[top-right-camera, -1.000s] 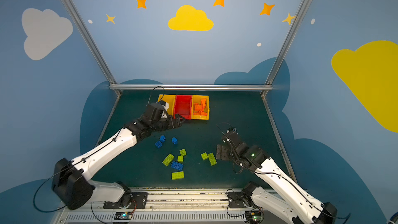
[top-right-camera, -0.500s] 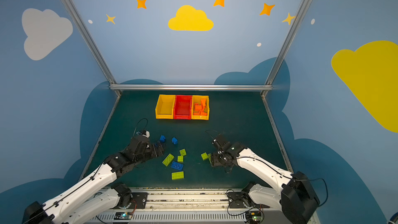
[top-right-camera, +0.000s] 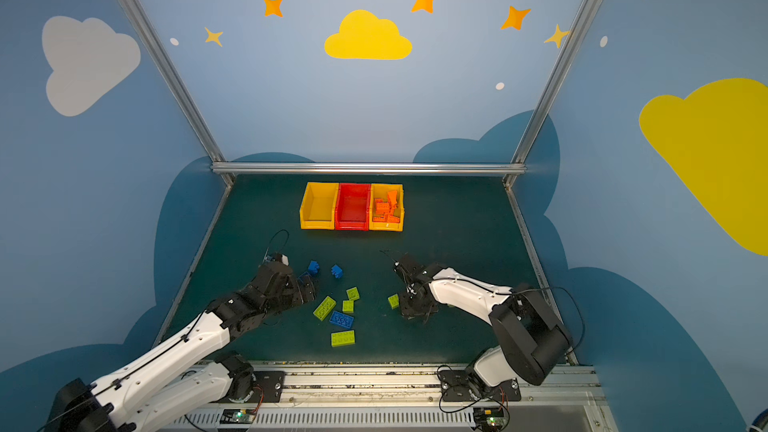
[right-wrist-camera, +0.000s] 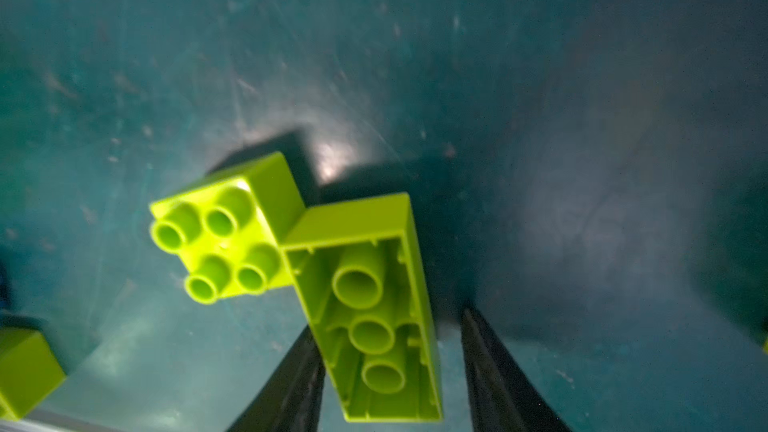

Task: Sort the legos into containers by color
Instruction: 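Carry the lime-green 2x4 brick into the red bin with the right gripper and release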

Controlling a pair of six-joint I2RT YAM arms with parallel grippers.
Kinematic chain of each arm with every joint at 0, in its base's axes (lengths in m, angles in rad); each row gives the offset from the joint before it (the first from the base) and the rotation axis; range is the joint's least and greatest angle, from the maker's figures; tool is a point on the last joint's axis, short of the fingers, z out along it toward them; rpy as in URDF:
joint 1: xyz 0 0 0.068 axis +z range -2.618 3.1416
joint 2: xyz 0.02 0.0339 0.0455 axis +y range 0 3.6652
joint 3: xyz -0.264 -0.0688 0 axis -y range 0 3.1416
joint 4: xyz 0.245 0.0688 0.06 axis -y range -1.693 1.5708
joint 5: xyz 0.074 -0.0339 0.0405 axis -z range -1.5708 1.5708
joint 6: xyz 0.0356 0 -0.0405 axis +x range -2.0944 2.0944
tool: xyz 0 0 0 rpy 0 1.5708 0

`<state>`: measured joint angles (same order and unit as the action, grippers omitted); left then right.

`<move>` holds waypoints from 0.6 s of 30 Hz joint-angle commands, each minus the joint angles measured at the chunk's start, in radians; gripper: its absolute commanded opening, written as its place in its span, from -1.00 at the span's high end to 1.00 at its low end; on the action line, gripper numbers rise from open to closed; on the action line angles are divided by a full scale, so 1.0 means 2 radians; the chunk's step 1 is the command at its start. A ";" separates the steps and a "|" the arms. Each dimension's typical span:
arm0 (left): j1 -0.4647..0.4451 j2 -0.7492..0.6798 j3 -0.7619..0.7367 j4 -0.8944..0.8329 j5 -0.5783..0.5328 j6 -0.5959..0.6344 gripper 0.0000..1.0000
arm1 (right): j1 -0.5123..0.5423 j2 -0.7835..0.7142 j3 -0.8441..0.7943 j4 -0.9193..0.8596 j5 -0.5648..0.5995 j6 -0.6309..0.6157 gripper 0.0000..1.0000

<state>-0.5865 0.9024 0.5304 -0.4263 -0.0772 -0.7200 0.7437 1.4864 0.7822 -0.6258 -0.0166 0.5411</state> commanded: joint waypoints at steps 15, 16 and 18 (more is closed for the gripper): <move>0.000 -0.022 -0.004 -0.002 0.001 0.011 -1.00 | 0.002 0.048 0.140 -0.066 0.017 -0.033 0.63; -0.001 -0.023 -0.004 -0.001 0.003 0.011 -1.00 | 0.001 0.053 0.155 -0.069 0.016 -0.036 0.63; -0.001 -0.025 -0.003 0.000 0.004 0.010 -1.00 | 0.000 0.068 0.203 -0.072 0.011 -0.045 0.62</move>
<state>-0.5865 0.8658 0.5304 -0.4259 -0.0727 -0.7109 0.7441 1.5906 1.0920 -0.7368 0.0010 0.4847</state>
